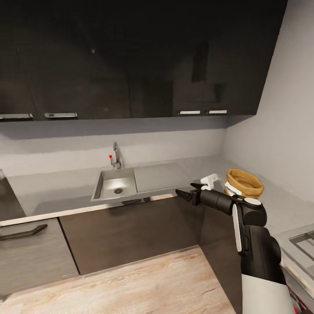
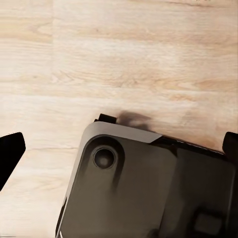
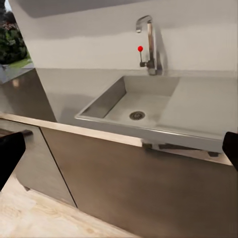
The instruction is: In the kitchen, take the popcorn bag from the countertop, put it into the microwave, and heat it until the popcorn is cooked so the cooked popcorn ends up inside the bag.
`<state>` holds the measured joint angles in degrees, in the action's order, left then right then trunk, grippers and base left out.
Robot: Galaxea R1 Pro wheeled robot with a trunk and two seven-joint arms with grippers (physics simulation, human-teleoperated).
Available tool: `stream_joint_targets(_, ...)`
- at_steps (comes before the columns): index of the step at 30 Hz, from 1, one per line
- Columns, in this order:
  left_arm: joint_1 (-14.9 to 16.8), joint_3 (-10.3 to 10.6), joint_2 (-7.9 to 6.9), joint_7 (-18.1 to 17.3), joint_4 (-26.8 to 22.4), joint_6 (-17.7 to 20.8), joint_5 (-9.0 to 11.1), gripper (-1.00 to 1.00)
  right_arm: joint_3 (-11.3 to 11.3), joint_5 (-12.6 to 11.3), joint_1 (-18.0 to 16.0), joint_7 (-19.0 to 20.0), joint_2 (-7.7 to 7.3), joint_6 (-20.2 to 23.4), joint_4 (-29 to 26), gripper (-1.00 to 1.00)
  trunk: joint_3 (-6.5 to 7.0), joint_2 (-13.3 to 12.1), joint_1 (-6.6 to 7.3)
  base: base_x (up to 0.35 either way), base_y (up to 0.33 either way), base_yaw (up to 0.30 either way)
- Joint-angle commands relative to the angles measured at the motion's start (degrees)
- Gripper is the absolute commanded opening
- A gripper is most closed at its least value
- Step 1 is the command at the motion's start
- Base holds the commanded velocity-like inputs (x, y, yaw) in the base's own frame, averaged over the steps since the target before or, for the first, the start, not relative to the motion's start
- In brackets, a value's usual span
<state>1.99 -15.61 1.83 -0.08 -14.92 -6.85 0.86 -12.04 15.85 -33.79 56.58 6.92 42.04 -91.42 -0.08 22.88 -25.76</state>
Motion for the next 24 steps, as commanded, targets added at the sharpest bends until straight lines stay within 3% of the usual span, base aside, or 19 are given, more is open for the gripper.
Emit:
stream_joint_targets(1, 0.03, -0.12, 0.02, -0.01, 0.06, -0.18, 0.08, 1.00, -0.17, 0.50, -0.04, 0.57, 0.04, 0.25, -0.07, 1.00, -0.02, 0.04, -0.02, 0.000, 0.000, 0.283)
stream_joint_targets(5, 0.03, -0.12, 0.02, -0.01, 0.06, -0.18, 0.10, 1.00, -0.17, 0.50, -0.05, 0.48, -0.08, 0.15, -0.07, 1.00, -0.02, 0.04, -0.02, 0.008, -0.033, 0.283)
stream_joint_targets(16, 0.03, -0.19, 0.78, 0.16, 0.06, -0.18, 0.10, 1.00, 0.42, 0.76, 0.04, -2.95, -0.14, -0.11, -0.04, 1.00, -0.02, 0.04, -0.02, 0.014, -0.234, 0.283)
stream_joint_targets(24, 0.03, -0.23, 0.78, 0.05, 0.06, -0.28, 0.16, 1.00, 1.53, 0.76, 0.04, -3.85, -0.22, -0.10, 0.02, 1.00, -0.02, 0.04, -0.02, 0.014, -0.023, 0.059)
